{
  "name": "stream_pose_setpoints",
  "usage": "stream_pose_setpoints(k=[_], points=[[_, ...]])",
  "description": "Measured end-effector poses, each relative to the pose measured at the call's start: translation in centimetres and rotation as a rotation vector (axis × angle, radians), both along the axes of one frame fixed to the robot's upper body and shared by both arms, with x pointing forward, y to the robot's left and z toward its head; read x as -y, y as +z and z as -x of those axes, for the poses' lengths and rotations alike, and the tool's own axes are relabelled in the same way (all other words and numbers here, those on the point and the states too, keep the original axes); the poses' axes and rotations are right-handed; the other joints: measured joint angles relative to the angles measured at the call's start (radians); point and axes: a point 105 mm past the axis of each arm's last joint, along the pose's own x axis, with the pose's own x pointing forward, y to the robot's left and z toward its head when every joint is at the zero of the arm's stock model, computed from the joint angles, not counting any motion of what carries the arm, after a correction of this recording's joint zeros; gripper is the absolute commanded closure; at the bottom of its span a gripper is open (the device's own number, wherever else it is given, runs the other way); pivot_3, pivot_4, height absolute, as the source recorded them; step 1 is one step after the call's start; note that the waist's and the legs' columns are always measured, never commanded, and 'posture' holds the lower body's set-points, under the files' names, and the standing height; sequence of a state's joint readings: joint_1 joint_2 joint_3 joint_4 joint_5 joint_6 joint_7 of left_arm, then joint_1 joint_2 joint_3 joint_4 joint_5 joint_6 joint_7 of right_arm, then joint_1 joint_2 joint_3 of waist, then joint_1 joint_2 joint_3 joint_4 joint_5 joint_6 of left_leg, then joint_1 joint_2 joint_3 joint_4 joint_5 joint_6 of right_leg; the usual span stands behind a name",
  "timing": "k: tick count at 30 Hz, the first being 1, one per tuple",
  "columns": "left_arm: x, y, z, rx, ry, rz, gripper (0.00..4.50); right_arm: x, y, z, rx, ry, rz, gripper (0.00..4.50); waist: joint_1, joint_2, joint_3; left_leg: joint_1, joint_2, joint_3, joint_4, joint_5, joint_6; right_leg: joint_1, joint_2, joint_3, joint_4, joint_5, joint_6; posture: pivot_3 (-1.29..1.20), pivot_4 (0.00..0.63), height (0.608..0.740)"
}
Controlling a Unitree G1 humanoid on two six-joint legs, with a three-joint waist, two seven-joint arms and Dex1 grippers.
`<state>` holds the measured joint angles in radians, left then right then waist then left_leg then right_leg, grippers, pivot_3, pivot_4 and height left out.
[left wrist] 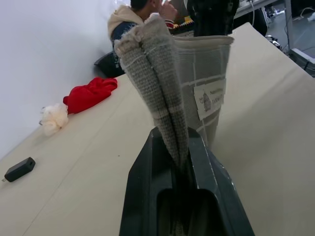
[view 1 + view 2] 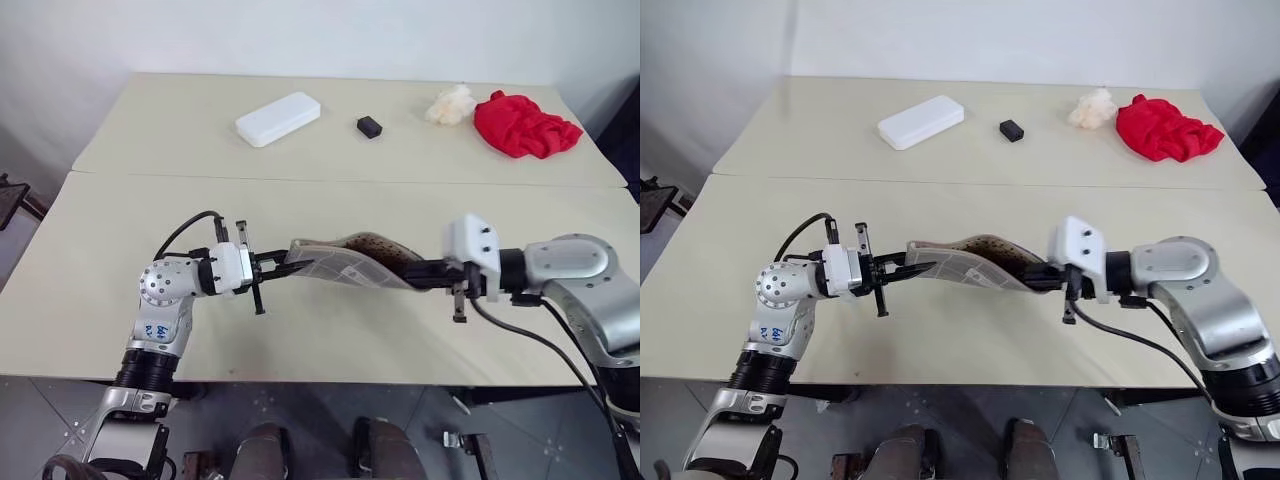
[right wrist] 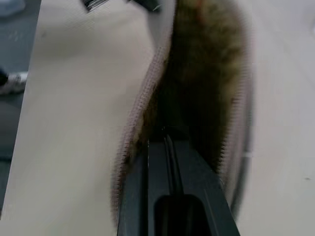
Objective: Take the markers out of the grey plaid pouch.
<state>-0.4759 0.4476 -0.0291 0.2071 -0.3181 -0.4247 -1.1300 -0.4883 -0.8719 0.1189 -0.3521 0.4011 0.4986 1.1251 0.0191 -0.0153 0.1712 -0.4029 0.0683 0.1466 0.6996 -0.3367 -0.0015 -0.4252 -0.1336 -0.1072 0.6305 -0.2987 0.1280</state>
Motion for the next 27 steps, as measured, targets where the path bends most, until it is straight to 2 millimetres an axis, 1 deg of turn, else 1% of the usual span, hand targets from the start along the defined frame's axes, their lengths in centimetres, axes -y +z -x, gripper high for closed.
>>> stream_pose_setpoints(k=[3, 4, 5, 6, 7, 12, 17, 20, 23, 27], points=[[-0.3, -0.9, 0.5, -0.005, -0.008, -0.008, 4.5, -1.5, 0.3, -1.2, 0.041, -0.05, 0.005, 4.46, -0.007, 0.0, 0.0, 0.0, 0.0, 0.0, 0.0, 0.0, 0.0, 0.0, 0.0, 0.0, 0.001, 0.0, 0.0, 0.0, 0.15, 0.74], [-0.4, -1.3, 0.6, -0.008, -0.012, -0.013, 4.5, -2.1, 0.3, -1.4, 0.044, -0.064, 0.003, 4.1, -0.008, 0.0, 0.0, 0.0, 0.0, 0.0, 0.0, 0.0, 0.0, 0.0, 0.0, 0.0, 0.001, 0.0, 0.0, 0.0, 0.15, 0.74], [-0.5, -1.8, 0.7, -0.015, -0.012, -0.018, 4.5, -2.5, 0.3, -1.4, 0.047, -0.073, 0.002, 3.9, -0.009, 0.0, 0.0, 0.0, 0.0, 0.0, 0.0, 0.0, 0.0, 0.0, 0.0, 0.0, 0.001, 0.0, 0.0, 0.0, 0.15, 0.74], [-0.7, -2.2, 0.8, -0.025, -0.011, -0.021, 4.5, -2.7, 0.2, -1.3, 0.047, -0.08, 0.01, 3.57, -0.008, 0.0, 0.0, 0.0, 0.0, 0.0, 0.0, 0.0, 0.0, 0.0, 0.0, 0.0, 0.001, 0.0, 0.0, 0.0, 0.15, 0.74], [-0.7, -2.5, 0.9, -0.03, -0.011, -0.023, 4.5, -2.8, 0.0, -1.3, 0.052, -0.087, 0.019, 3.17, -0.007, 0.0, 0.0, 0.0, 0.0, 0.0, 0.0, 0.0, 0.0, 0.0, 0.0, 0.0, 0.0, 0.0, 0.0, 0.0, 0.15, 0.74], [-0.9, -3.2, 1.2, -0.054, -0.003, -0.016, 4.5, -3.1, -0.1, -1.8, 0.154, -0.116, 0.076, 1.61, -0.007, 0.0, 0.0, 0.0, 0.0, 0.0, 0.0, 0.0, 0.0, 0.0, 0.0, 0.0, 0.0, 0.0, 0.0, 0.0, 0.15, 0.74], [-1.0, -3.6, 1.3, -0.093, 0.004, -0.011, 4.5, -3.9, -0.6, -2.0, 0.25, -0.088, 0.137, 1.61, -0.018, 0.0, 0.0, 0.0, 0.0, 0.0, 0.0, 0.0, 0.0, 0.0, 0.0, 0.0, 0.001, 0.0, 0.0, 0.0, 0.15, 0.74], [-1.2, -3.9, 1.3, -0.127, 0.007, -0.006, 4.5, -4.6, -0.3, -2.1, 0.321, -0.062, 0.183, 1.61, -0.022, 0.0, 0.0, 0.0, 0.0, 0.0, 0.0, 0.0, 0.0, 0.0, 0.0, 0.0, 0.001, 0.0, 0.0, 0.0, 0.15, 0.74], [-1.3, -4.2, 1.5, -0.16, 0.005, 0.002, 4.5, -5.3, -0.6, -2.1, 0.362, -0.035, 0.22, 1.61, -0.023, 0.0, 0.0, 0.0, 0.0, 0.0, 0.0, 0.0, 0.0, -0.001, 0.0, 0.0, 0.001, 0.0, 0.0, 0.0, 0.15, 0.74], [-1.4, -4.1, 1.5, -0.188, -0.009, -0.002, 4.5, -6.0, -0.3, -2.0, 0.423, 0.0, 0.246, 1.61, -0.023, 0.0, 0.0, 0.0, 0.0, 0.0, 0.0, 0.0, 0.0, -0.001, 0.0, 0.0, 0.001, 0.0, 0.0, 0.0, 0.15, 0.74]])
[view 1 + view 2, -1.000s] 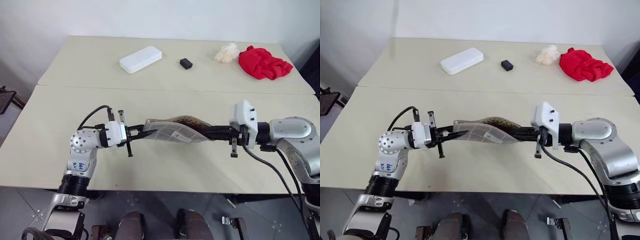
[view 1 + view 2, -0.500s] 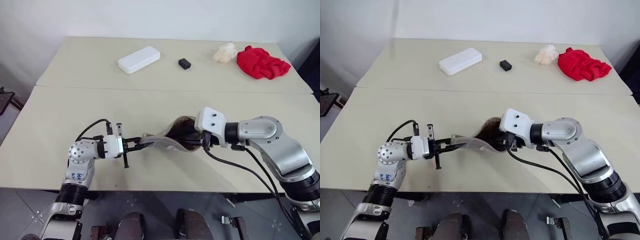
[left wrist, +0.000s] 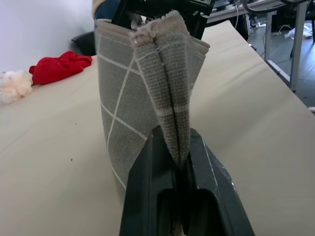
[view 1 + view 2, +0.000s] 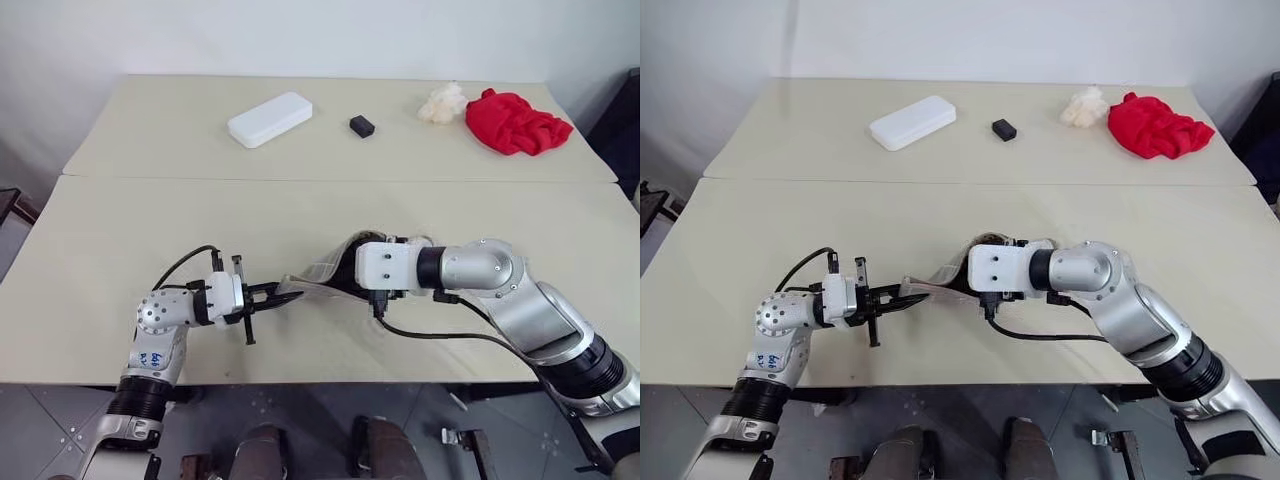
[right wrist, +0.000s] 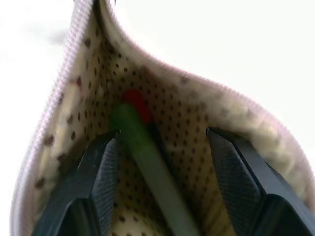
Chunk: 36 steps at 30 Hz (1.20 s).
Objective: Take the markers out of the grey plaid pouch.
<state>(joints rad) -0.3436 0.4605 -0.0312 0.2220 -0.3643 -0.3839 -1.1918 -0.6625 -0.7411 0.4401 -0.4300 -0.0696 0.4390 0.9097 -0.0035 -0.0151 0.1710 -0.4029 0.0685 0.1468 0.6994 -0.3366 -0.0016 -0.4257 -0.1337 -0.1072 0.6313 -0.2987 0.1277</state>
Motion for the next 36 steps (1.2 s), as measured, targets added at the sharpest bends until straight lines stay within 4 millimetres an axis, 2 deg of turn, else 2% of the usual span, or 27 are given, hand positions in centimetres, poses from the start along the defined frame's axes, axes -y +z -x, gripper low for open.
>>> stream_pose_setpoints(k=[3, 7, 16, 23, 24, 32, 36], points=[[0.0, 0.3, 0.1, -0.008, -0.013, -0.005, 4.5, -0.1, -0.4, -0.3, 0.038, 0.018, 0.052, 1.61, 0.0, 0.0, 0.0, 0.0, 0.0, 0.0, 0.0, 0.0, 0.0, 0.0, 0.0, 0.0, 0.0, 0.0, 0.0, 0.0, 0.15, 0.74], [0.1, 0.1, 0.2, -0.048, -0.039, -0.014, 4.5, 0.3, -2.1, -1.8, 0.057, -0.003, 0.125, 1.61, -0.003, 0.0, 0.0, 0.0, 0.0, 0.0, 0.0, 0.0, 0.0, 0.0, 0.0, 0.0, 0.0, 0.0, 0.0, 0.0, 0.15, 0.74], [0.2, 0.4, -0.1, -0.095, -0.052, -0.021, 4.5, -0.7, -2.8, -3.8, 0.123, -0.012, 0.18, 1.61, -0.013, 0.0, 0.0, 0.0, 0.0, 0.0, 0.0, 0.0, 0.0, 0.0, 0.0, 0.0, 0.0, 0.0, 0.0, 0.0, 0.15, 0.74], [0.3, 0.5, -0.2, -0.107, -0.061, -0.016, 4.5, -0.4, -3.4, -4.3, 0.147, -0.008, 0.187, 3.91, -0.019, 0.0, 0.0, 0.0, 0.0, 0.0, 0.0, 0.0, 0.0, 0.0, 0.0, 0.0, 0.0, 0.0, 0.0, 0.0, 0.15, 0.74], [0.2, 0.6, -0.2, -0.107, -0.059, -0.01, 4.5, -0.5, -3.2, -4.4, 0.161, -0.005, 0.18, 4.06, -0.02, 0.0, 0.0, 0.0, 0.0, 0.0, 0.0, 0.0, 0.0, 0.0, 0.0, 0.0, 0.0, 0.0, 0.0, 0.0, 0.15, 0.74], [-0.3, 2.0, -1.3, -0.112, 0.013, 0.062, 4.5, 0.3, -2.2, -3.9, 0.205, 0.035, 0.125, 4.06, -0.021, 0.0, 0.0, 0.0, 0.0, 0.0, 0.0, 0.0, 0.0, 0.0, 0.0, 0.0, 0.0, 0.0, 0.0, 0.0, 0.15, 0.74], [-0.9, 2.6, -1.8, -0.113, 0.056, 0.089, 4.5, 0.9, -0.4, -3.1, 0.251, 0.088, 0.066, 4.06, -0.023, 0.0, 0.0, 0.0, 0.0, 0.0, -0.001, 0.0, 0.0, 0.0, 0.0, 0.0, 0.0, 0.0, 0.0, 0.0, 0.15, 0.74]])
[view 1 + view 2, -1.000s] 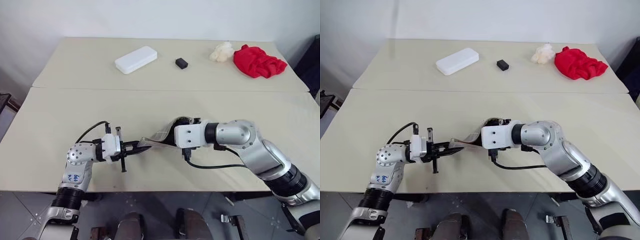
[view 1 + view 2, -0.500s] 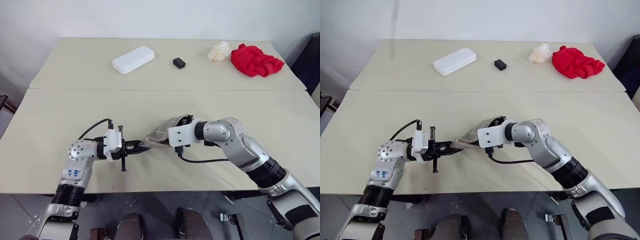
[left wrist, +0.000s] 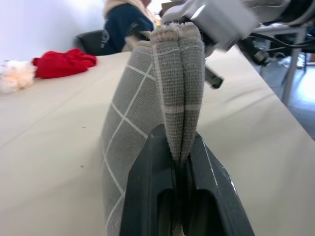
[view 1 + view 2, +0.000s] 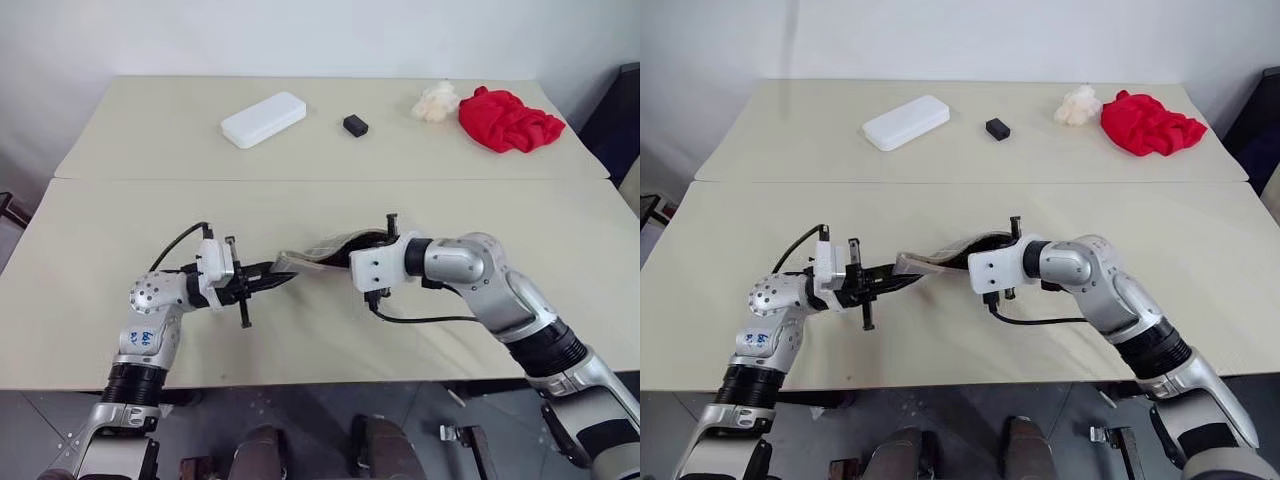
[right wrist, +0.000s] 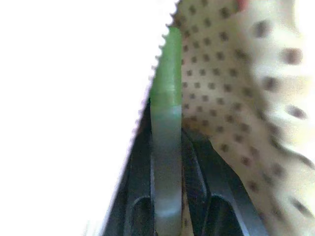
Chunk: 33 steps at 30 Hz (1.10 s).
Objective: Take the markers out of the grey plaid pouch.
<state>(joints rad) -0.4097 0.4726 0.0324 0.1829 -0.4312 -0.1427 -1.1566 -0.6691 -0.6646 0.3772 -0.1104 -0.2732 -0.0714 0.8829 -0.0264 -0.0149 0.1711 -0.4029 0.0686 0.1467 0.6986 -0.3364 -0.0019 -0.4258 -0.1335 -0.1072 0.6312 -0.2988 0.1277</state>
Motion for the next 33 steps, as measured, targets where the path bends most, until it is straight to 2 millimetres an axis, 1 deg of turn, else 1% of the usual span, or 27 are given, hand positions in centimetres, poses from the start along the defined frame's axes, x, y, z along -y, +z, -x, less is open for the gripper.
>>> stream_pose_setpoints(k=[2, 5, 7, 11, 12, 14, 15, 16, 18, 19, 21, 22, 25, 26, 28, 30, 32, 33], points=[[-0.3, 0.1, -0.1, 0.003, 0.013, -0.001, 4.5, 0.3, 0.9, 0.6, 0.004, 0.034, -0.045, 4.06, 0.0, 0.0, 0.0, 0.0, 0.0, 0.0, 0.0, 0.0, 0.0, 0.0, 0.0, 0.0, 0.0, 0.0, 0.0, 0.0, 0.15, 0.74], [-0.4, 0.1, -0.1, 0.004, 0.018, -0.004, 4.5, 0.6, 1.6, 1.1, -0.013, 0.061, -0.1, 4.06, 0.0, 0.0, 0.0, 0.0, 0.0, 0.0, 0.0, 0.0, 0.0, 0.0, 0.0, 0.0, 0.0, 0.0, 0.0, 0.0, 0.15, 0.74], [-0.5, 0.1, -0.1, 0.008, 0.023, -0.008, 4.5, 0.6, 2.1, 2.1, -0.066, 0.108, -0.185, 4.06, 0.001, 0.0, 0.0, 0.0, 0.0, 0.0, 0.0, 0.0, 0.0, 0.0, 0.0, 0.0, 0.0, 0.0, 0.0, 0.0, 0.15, 0.74], [-0.6, 0.1, -0.1, 0.008, 0.027, -0.008, 4.5, 0.7, 3.0, 3.8, -0.166, 0.204, -0.3, 4.06, 0.002, 0.0, 0.0, 0.0, 0.0, 0.0, 0.0, 0.0, 0.0, 0.0, 0.0, 0.0, 0.0, 0.0, 0.0, 0.0, 0.15, 0.74], [-0.6, 0.1, -0.1, 0.008, 0.027, -0.009, 4.5, 1.0, 3.4, 4.4, -0.211, 0.227, -0.357, 4.06, 0.003, 0.0, 0.0, 0.0, 0.0, 0.0, 0.0, 0.0, 0.0, 0.0, 0.0, 0.0, 0.0, 0.0, 0.0, 0.0, 0.15, 0.74], [-0.8, 0.0, 0.0, 0.009, 0.03, -0.011, 4.5, 1.5, 4.7, 5.1, -0.28, 0.254, -0.478, 4.06, 0.003, 0.0, 0.0, 0.0, 0.0, 0.0, 0.0, 0.0, 0.0, 0.001, 0.0, 0.0, 0.0, 0.0, 0.0, 0.0, 0.15, 0.74], [-0.8, 0.0, 0.1, 0.01, 0.027, -0.013, 4.5, 1.9, 5.8, 5.5, -0.331, 0.266, -0.559, 4.06, 0.003, 0.0, 0.0, 0.0, 0.0, 0.0, 0.0, 0.0, 0.0, 0.001, 0.0, 0.0, 0.0, 0.0, 0.0, 0.0, 0.15, 0.74], [-0.8, 0.0, 0.1, 0.009, 0.025, -0.014, 4.5, 2.1, 6.7, 5.7, -0.355, 0.271, -0.609, 4.06, 0.003, 0.0, 0.0, 0.0, 0.0, -0.001, 0.001, 0.0, 0.0, 0.001, 0.0, 0.0, 0.0, 0.0, 0.0, 0.0, 0.15, 0.74], [-0.9, -0.1, 0.3, -0.001, 0.013, -0.02, 4.5, 2.9, 8.6, 6.2, -0.458, 0.266, -0.73, 4.06, 0.004, 0.0, 0.0, 0.0, 0.0, -0.001, 0.001, 0.0, 0.0, 0.001, 0.0, 0.0, 0.001, 0.0, 0.0, 0.0, 0.15, 0.74], [-0.9, -0.1, 0.4, -0.009, 0.003, -0.023, 4.5, 3.4, 9.1, 6.3, -0.527, 0.247, -0.766, 4.06, 0.005, 0.0, 0.0, 0.0, 0.0, -0.001, 0.001, 0.0, 0.0, 0.001, 0.0, 0.0, 0.0, 0.0, 0.0, 0.0, 0.15, 0.74], [-1.2, 0.0, 0.6, -0.023, -0.013, -0.034, 4.5, 5.2, 9.8, 6.3, -0.638, 0.168, -0.797, 4.06, 0.013, 0.0, 0.0, 0.0, 0.0, -0.001, 0.001, 0.0, 0.001, 0.001, -0.001, 0.0, 0.0, 0.0, 0.0, 0.0, 0.15, 0.74], [-1.3, 0.1, 0.8, -0.032, -0.026, -0.034, 4.5, 6.6, 9.8, 6.1, -0.709, 0.082, -0.79, 4.06, 0.02, 0.0, 0.0, 0.0, 0.0, 0.0, 0.001, -0.001, 0.001, 0.001, -0.001, 0.001, 0.0, 0.0, 0.0, 0.0, 0.15, 0.74], [-1.4, 0.2, 1.0, -0.045, -0.044, -0.034, 4.5, 10.6, 9.4, 5.1, -0.79, -0.136, -0.813, 4.06, 0.031, 0.0, 0.0, 0.0, 0.0, 0.0, 0.001, -0.001, 0.001, 0.001, -0.001, 0.001, -0.001, 0.0, 0.0, 0.0, 0.15, 0.74], [-1.3, 0.3, 1.2, -0.046, -0.059, -0.032, 4.5, 12.1, 8.7, 4.7, -0.819, -0.221, -0.822, 4.06, 0.033, 0.0, 0.0, 0.0, 0.0, 0.0, 0.001, -0.001, 0.002, 0.001, -0.001, 0.001, -0.001, 0.0, 0.0, 0.0, 0.15, 0.74], [-1.1, 0.4, 1.4, -0.047, -0.083, -0.029, 4.5, 15.2, 6.5, 3.8, -0.845, -0.414, -0.822, 4.06, 0.036, 0.0, 0.0, 0.0, 0.0, 0.0, 0.001, -0.001, 0.002, 0.001, -0.001, 0.001, -0.002, 0.0, 0.0, 0.0, 0.15, 0.74], [-1.0, 0.4, 1.7, -0.055, -0.111, -0.021, 4.5, 18.7, 3.7, 2.8, -0.848, -0.664, -0.808, 4.06, 0.038, 0.0, 0.0, 0.0, 0.0, 0.001, 0.001, -0.001, 0.002, 0.001, -0.001, 0.001, -0.002, 0.0, 0.0, 0.0, 0.15, 0.74], [-0.7, 0.5, 1.8, -0.062, -0.137, -0.002, 4.5, 20.3, 1.2, 2.6, -0.864, -0.822, -0.773, 4.06, 0.037, 0.001, 0.0, 0.0, 0.0, 0.001, 0.001, -0.001, 0.001, 0.0, -0.001, 0.001, -0.001, 0.0, 0.0, 0.0, 0.15, 0.74], [-0.6, 0.5, 1.9, -0.064, -0.145, 0.002, 4.5, 20.6, 0.5, 2.6, -0.87, -0.859, -0.754, 4.06, 0.034, 0.001, 0.0, 0.0, 0.0, 0.001, 0.001, -0.001, 0.001, 0.0, 0.0, 0.001, -0.001, 0.0, 0.0, 0.0, 0.15, 0.74]])
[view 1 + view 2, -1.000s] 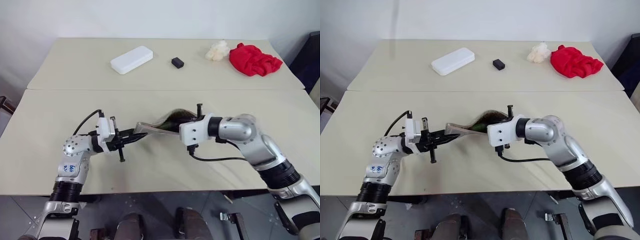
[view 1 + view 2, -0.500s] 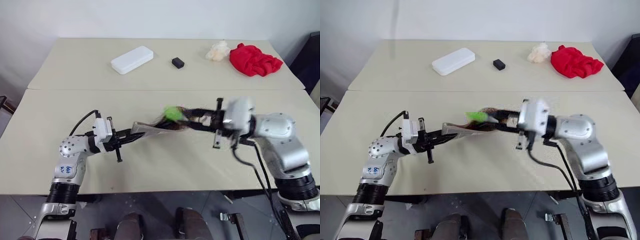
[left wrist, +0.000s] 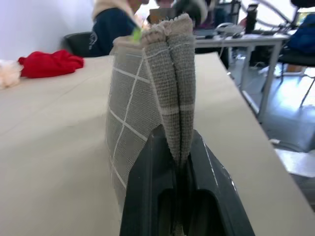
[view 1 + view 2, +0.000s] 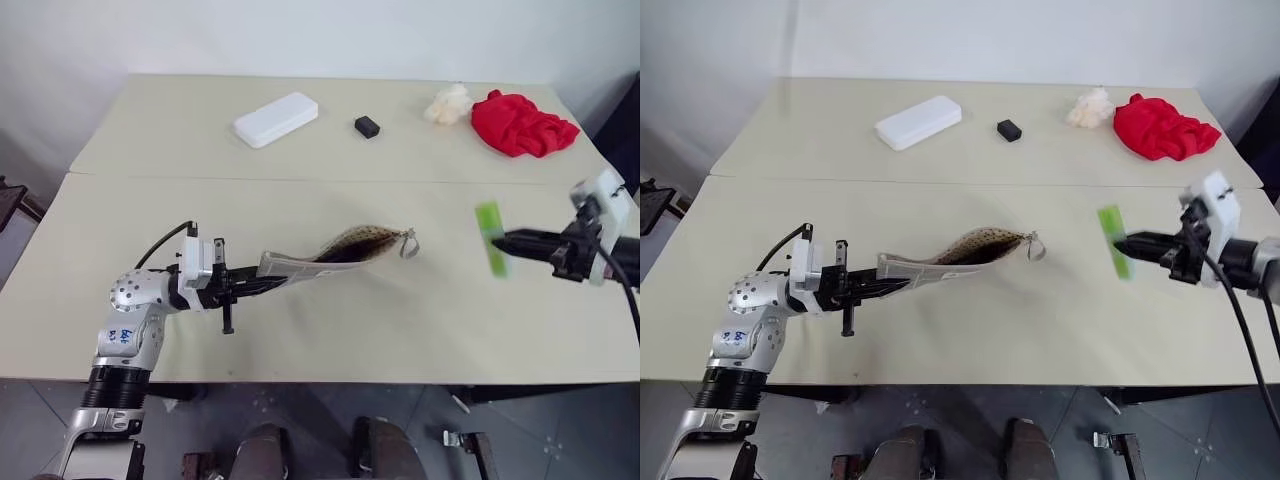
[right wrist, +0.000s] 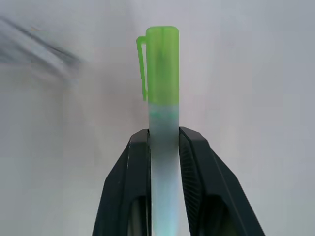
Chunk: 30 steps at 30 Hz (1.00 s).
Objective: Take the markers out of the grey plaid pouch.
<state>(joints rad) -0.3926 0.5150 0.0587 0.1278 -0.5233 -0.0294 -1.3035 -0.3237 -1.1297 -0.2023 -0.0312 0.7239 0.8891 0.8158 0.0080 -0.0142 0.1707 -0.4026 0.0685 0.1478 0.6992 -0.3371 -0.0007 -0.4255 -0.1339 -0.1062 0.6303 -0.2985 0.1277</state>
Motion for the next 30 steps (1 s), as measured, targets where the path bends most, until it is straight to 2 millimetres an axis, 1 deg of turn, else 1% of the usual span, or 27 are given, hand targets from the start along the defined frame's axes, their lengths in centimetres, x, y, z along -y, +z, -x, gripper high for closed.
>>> stream_pose_setpoints(k=[3, 4, 7, 9, 10, 12, 13, 14, 16, 17, 20, 22, 25, 26, 28, 30], points=[[0.7, 0.7, 0.0, 0.017, -0.044, 0.028, 4.5, 1.2, -3.2, 0.6, -0.097, -0.06, 0.095, 4.06, 0.001, 0.0, 0.0, 0.0, 0.0, 0.0, 0.0, 0.0, 0.0, 0.0, 0.0, 0.0, 0.0, 0.0, 0.0, 0.0, 0.15, 0.74], [0.9, 0.8, 0.1, 0.018, -0.061, 0.04, 4.5, 1.4, -4.1, 0.8, -0.12, -0.071, 0.109, 4.06, 0.001, 0.0, 0.0, 0.0, 0.0, 0.0, 0.0, 0.0, 0.0, 0.0, 0.0, 0.0, -0.001, 0.0, 0.0, 0.0, 0.15, 0.74], [1.3, 0.7, 0.4, 0.006, -0.101, 0.034, 4.5, 1.6, -5.0, 1.1, -0.155, -0.086, 0.134, 4.06, 0.003, 0.0, 0.0, 0.0, 0.0, 0.0, 0.0, 0.0, 0.0, 0.0, 0.0, 0.0, -0.001, 0.0, 0.0, 0.0, 0.15, 0.74], [1.7, 0.6, 0.5, 0.011, -0.122, 0.031, 4.5, 1.9, -5.2, 1.1, -0.162, -0.1, 0.153, 3.32, 0.005, 0.0, 0.0, 0.0, 0.0, 0.0, 0.0, 0.0, 0.0, 0.0, 0.0, 0.0, -0.001, 0.0, 0.001, 0.0, 0.15, 0.74], [1.8, 0.6, 0.5, 0.022, -0.123, 0.03, 4.5, 2.0, -5.2, 1.2, -0.163, -0.105, 0.158, 3.07, 0.008, 0.0, 0.0, 0.0, 0.0, 0.0, 0.001, 0.0, 0.0, 0.001, 0.0, 0.0, -0.001, 0.0, 0.001, 0.0, 0.15, 0.74], [1.9, 0.4, 0.1, 0.051, -0.11, 0.022, 4.5, 2.2, -5.2, 1.2, -0.156, -0.107, 0.159, 2.42, 0.015, 0.0, 0.0, 0.0, 0.0, 0.0, 0.001, 0.0, 0.0, 0.001, 0.0, 0.0, -0.001, 0.0, 0.001, 0.0, 0.15, 0.74], [1.8, 0.3, 0.0, 0.062, -0.101, 0.017, 4.5, 2.3, -4.8, 1.2, -0.133, -0.101, 0.158, 2.09, 0.016, 0.0, 0.0, 0.0, 0.0, 0.0, 0.001, 0.0, 0.0, 0.001, 0.0, 0.0, -0.001, 0.0, 0.001, 0.0, 0.15, 0.74], [1.8, 0.0, -0.2, 0.07, -0.093, 0.018, 4.5, 2.2, -4.1, 1.0, -0.098, -0.087, 0.153, 2.09, 0.016, 0.0, 0.0, 0.0, 0.0, 0.0, 0.001, 0.0, 0.0, 0.001, 0.0, 0.0, -0.001, 0.0, 0.001, 0.0, 0.15, 0.74], [1.9, -0.2, -0.2, 0.095, -0.089, 0.014, 4.5, 2.1, -2.2, 0.8, -0.007, -0.044, 0.135, 2.09, 0.016, 0.0, 0.0, 0.0, 0.0, 0.0, 0.001, 0.0, 0.0, 0.001, 0.0, 0.0, -0.001, 0.0, 0.001, 0.0, 0.15, 0.74], [1.8, -0.3, -0.2, 0.111, -0.087, 0.01, 4.5, 2.0, -1.1, 0.7, 0.041, -0.018, 0.126, 2.09, 0.016, 0.0, 0.0, 0.0, 0.0, 0.0, 0.001, 0.0, 0.0, 0.001, 0.0, 0.0, -0.001, 0.0, 0.001, 0.0, 0.15, 0.74], [1.7, -0.7, -0.2, 0.139, -0.082, -0.003, 4.5, 0.9, 3.5, 0.6, 0.229, 0.094, 0.09, 2.09, 0.016, 0.0, 0.0, 0.0, 0.0, 0.0, 0.001, 0.0, 0.0, 0.001, 0.0, 0.0, -0.001, 0.0, 0.001, 0.0, 0.15, 0.74], [1.7, -0.7, -0.2, 0.16, -0.077, -0.007, 4.5, -1.2, 6.1, 1.1, 0.318, 0.215, 0.063, 2.09, 0.014, 0.0, 0.0, 0.0, 0.0, 0.0, 0.001, 0.0, 0.0, 0.001, 0.0, 0.0, -0.001, 0.0, 0.001, 0.0, 0.15, 0.74], [1.7, -1.2, -0.4, 0.154, -0.069, 0.0, 4.5, -5.3, 9.0, 2.2, 0.411, 0.41, 0.034, 2.09, 0.011, 0.001, 0.0, 0.0, 0.0, -0.001, 0.001, 0.0, 0.0, 0.0, 0.0, 0.0, -0.001, 0.0, 0.001, 0.0, 0.15, 0.74], [1.8, -1.2, -0.4, 0.156, -0.071, 0.002, 4.5, -6.7, 9.6, 2.5, 0.433, 0.471, 0.029, 2.26, 0.012, 0.001, 0.0, 0.0, 0.0, -0.001, 0.001, 0.0, 0.0, 0.001, 0.0, 0.0, -0.001, 0.0, 0.001, 0.0, 0.15, 0.74], [1.8, -1.2, -0.4, 0.157, -0.071, 0.002, 4.5, -8.8, 9.6, 3.1, 0.432, 0.56, 0.005, 2.67, 0.014, 0.001, 0.0, 0.0, 0.0, -0.001, 0.001, 0.0, 0.0, 0.001, 0.0, 0.0, -0.001, 0.0, 0.0, 0.0, 0.15, 0.74], [1.8, -1.2, -0.4, 0.157, -0.071, 0.002, 4.5, -11.1, 8.9, 3.7, 0.41, 0.66, -0.007, 3.28, 0.017, 0.001, 0.0, 0.0, 0.0, -0.001, 0.001, 0.0, 0.0, 0.001, 0.0, 0.0, -0.001, 0.001, 0.0, 0.0, 0.15, 0.74]])
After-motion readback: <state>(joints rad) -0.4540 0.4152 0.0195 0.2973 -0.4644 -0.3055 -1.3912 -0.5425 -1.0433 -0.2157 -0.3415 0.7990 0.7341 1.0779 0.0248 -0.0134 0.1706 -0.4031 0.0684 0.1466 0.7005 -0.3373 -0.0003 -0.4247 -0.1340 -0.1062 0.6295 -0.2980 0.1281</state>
